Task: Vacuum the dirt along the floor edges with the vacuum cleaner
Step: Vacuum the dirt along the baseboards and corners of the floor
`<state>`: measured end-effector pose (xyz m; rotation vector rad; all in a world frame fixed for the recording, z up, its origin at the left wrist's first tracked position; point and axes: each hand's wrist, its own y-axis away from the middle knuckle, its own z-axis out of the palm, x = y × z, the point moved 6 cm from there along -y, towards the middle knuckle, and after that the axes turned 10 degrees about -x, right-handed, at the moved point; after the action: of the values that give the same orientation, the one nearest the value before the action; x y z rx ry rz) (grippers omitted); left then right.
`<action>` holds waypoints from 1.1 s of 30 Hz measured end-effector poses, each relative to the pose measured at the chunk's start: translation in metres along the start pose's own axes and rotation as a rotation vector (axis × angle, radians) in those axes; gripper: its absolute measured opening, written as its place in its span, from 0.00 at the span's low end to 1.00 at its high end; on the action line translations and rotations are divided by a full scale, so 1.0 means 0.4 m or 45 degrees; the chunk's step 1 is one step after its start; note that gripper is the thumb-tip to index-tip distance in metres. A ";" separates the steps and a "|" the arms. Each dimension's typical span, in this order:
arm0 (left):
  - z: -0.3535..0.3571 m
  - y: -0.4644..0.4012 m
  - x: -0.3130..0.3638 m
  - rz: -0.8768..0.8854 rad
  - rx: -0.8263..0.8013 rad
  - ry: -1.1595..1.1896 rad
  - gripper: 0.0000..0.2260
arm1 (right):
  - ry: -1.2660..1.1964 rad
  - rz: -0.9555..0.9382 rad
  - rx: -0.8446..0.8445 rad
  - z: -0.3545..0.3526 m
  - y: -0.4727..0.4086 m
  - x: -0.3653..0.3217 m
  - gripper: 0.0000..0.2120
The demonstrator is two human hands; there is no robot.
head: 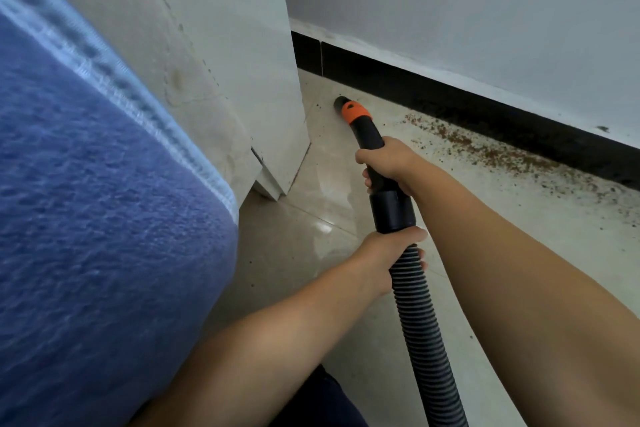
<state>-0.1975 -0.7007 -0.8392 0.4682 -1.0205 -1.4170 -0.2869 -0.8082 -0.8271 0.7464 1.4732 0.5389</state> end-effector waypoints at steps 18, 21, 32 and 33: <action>0.003 0.014 -0.025 0.025 0.022 0.031 0.08 | 0.072 0.015 -0.070 0.025 0.016 0.002 0.14; 0.023 0.032 -0.079 -0.032 -0.039 -0.066 0.09 | -0.007 0.056 0.045 -0.014 0.064 0.058 0.14; 0.078 0.061 -0.167 -0.176 -0.205 -0.352 0.03 | -0.358 0.114 0.494 -0.146 0.207 0.213 0.16; 0.079 0.063 -0.172 -0.177 -0.211 -0.354 0.03 | -0.363 0.118 0.487 -0.144 0.214 0.216 0.16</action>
<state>-0.1977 -0.6224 -0.8230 0.2276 -1.0961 -1.7104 -0.3297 -0.6809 -0.8203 1.1467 1.2909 0.2061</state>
